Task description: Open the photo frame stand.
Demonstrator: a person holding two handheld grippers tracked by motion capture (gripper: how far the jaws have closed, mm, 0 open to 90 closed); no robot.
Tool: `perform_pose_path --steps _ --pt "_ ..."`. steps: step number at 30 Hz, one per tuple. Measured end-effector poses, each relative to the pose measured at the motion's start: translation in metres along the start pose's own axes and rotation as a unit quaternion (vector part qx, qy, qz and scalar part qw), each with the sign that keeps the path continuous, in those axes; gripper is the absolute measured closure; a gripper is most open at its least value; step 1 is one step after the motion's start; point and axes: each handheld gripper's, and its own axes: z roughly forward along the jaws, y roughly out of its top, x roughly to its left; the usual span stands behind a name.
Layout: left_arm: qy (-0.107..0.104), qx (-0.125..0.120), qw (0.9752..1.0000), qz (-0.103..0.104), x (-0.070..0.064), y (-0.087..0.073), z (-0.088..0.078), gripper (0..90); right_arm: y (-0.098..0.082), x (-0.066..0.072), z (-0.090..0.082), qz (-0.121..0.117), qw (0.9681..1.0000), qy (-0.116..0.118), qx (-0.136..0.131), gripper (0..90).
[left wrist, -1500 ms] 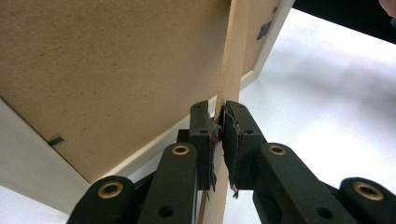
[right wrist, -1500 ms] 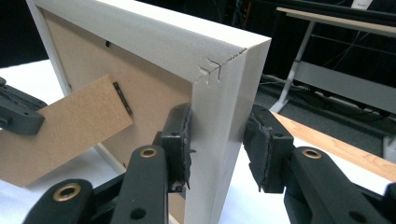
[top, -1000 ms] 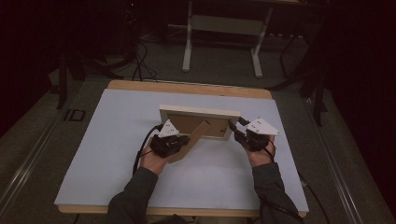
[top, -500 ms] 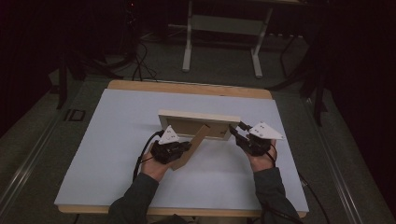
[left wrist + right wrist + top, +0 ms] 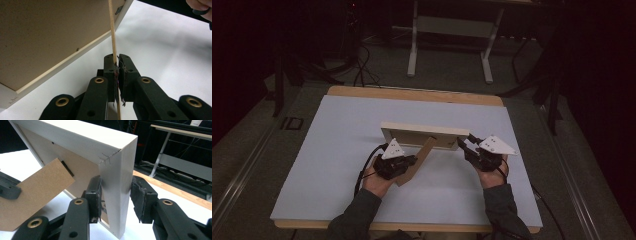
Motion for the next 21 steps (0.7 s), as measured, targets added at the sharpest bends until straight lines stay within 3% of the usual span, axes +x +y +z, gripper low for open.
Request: perform_pose_path --steps 11,18,21 --pt "-0.025 -0.002 0.9995 -0.018 0.0069 -0.001 -0.003 87.2 -0.0009 0.001 -0.0009 0.005 1.0 0.0 -0.001 61.3" --pt "-0.025 0.0 0.9995 -0.017 0.0071 -0.0011 -0.0034 86.7 -0.0008 0.0004 -0.001 0.004 1.0 0.003 0.001 61.2" --pt "-0.024 -0.003 0.9996 -0.015 0.0078 -0.0013 -0.0061 82.5 -0.0008 0.0 -0.0008 0.005 1.0 0.004 0.001 61.1"
